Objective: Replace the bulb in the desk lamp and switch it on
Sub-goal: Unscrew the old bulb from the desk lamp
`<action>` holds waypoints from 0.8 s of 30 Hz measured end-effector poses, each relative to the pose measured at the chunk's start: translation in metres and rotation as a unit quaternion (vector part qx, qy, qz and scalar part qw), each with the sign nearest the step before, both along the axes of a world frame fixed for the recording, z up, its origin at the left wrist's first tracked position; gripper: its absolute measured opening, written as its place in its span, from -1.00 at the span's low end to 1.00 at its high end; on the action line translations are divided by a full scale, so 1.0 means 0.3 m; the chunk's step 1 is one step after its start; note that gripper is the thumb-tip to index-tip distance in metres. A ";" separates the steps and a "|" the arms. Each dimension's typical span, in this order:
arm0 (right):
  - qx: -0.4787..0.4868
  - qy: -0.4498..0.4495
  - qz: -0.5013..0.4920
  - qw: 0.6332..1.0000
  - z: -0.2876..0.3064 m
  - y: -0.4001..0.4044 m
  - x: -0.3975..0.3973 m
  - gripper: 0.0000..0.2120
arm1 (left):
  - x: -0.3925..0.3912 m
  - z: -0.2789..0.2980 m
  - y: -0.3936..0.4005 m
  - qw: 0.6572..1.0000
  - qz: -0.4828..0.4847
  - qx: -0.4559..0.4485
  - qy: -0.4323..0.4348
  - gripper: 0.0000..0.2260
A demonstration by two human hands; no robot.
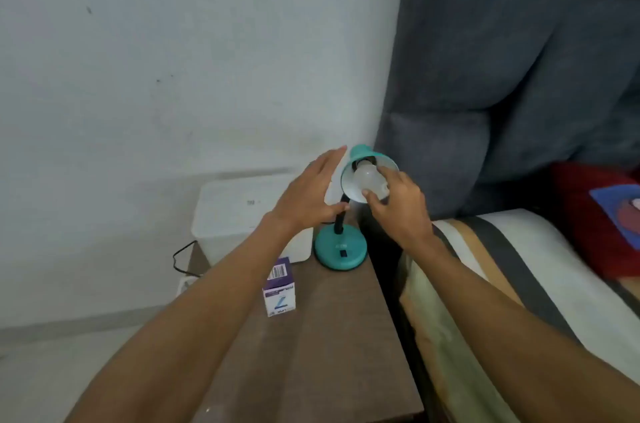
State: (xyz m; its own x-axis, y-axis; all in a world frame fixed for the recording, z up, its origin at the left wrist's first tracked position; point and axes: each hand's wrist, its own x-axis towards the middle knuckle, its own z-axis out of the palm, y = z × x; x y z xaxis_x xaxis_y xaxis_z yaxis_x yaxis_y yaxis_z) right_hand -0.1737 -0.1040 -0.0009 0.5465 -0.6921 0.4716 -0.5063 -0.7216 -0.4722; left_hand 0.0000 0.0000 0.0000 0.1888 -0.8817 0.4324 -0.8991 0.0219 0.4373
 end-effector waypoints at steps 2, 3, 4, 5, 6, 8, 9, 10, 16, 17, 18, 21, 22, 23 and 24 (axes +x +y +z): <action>0.019 -0.028 -0.005 0.999 -0.006 -0.009 0.026 -0.48 | -0.002 -0.014 -0.052 0.999 -0.033 0.015 0.005 0.03; 0.029 -0.041 -0.002 0.999 -0.013 -0.010 0.040 -0.48 | -0.002 -0.024 -0.074 0.999 -0.041 0.026 0.009 0.05; 0.043 -0.048 -0.006 0.998 -0.015 -0.001 0.053 -0.48 | -0.003 -0.033 -0.099 0.998 -0.047 0.031 0.004 0.06; 0.052 -0.065 -0.011 0.997 -0.024 -0.004 0.069 -0.48 | 0.002 -0.046 -0.122 0.998 -0.055 0.025 0.003 0.05; 0.060 -0.081 -0.021 0.995 -0.027 -0.002 0.083 -0.48 | 0.010 -0.063 -0.143 0.998 -0.062 0.015 0.001 0.03; 0.071 -0.113 -0.045 0.990 -0.032 -0.008 0.107 -0.49 | 0.026 -0.087 -0.169 0.997 -0.072 -0.008 -0.005 -0.03; 0.069 -0.114 -0.056 0.989 -0.039 -0.012 0.118 -0.49 | 0.030 -0.097 -0.177 0.997 -0.071 -0.020 -0.004 -0.05; 0.057 -0.106 -0.058 0.991 -0.045 -0.015 0.126 -0.49 | 0.033 -0.106 -0.183 0.997 -0.068 -0.029 -0.006 -0.07; -0.083 -0.008 -0.010 0.996 -0.087 -0.046 0.119 -0.37 | 0.047 -0.108 -0.191 0.996 -0.079 -0.040 -0.016 -0.13; -0.080 -0.021 -0.005 0.997 -0.093 -0.050 0.117 -0.37 | 0.048 -0.108 -0.194 0.996 -0.080 -0.039 -0.014 -0.12; -0.063 -0.040 -0.005 0.997 -0.095 -0.049 0.114 -0.38 | 0.049 -0.109 -0.198 0.996 -0.081 -0.037 -0.014 -0.11; 0.006 -0.071 -0.034 0.997 -0.087 -0.046 0.118 -0.41 | 0.049 -0.113 -0.200 0.996 -0.083 -0.032 -0.015 -0.09; 0.001 -0.060 -0.033 0.998 -0.081 -0.043 0.120 -0.41 | 0.049 -0.113 -0.199 0.996 -0.084 -0.033 -0.015 -0.08; -0.025 -0.042 -0.021 0.999 -0.079 -0.039 0.121 -0.39 | 0.048 -0.112 -0.197 0.996 -0.083 -0.033 -0.014 -0.08; -0.058 -0.017 -0.002 0.998 -0.080 -0.035 0.120 -0.35 | 0.050 -0.112 -0.194 0.996 -0.082 -0.035 -0.016 -0.08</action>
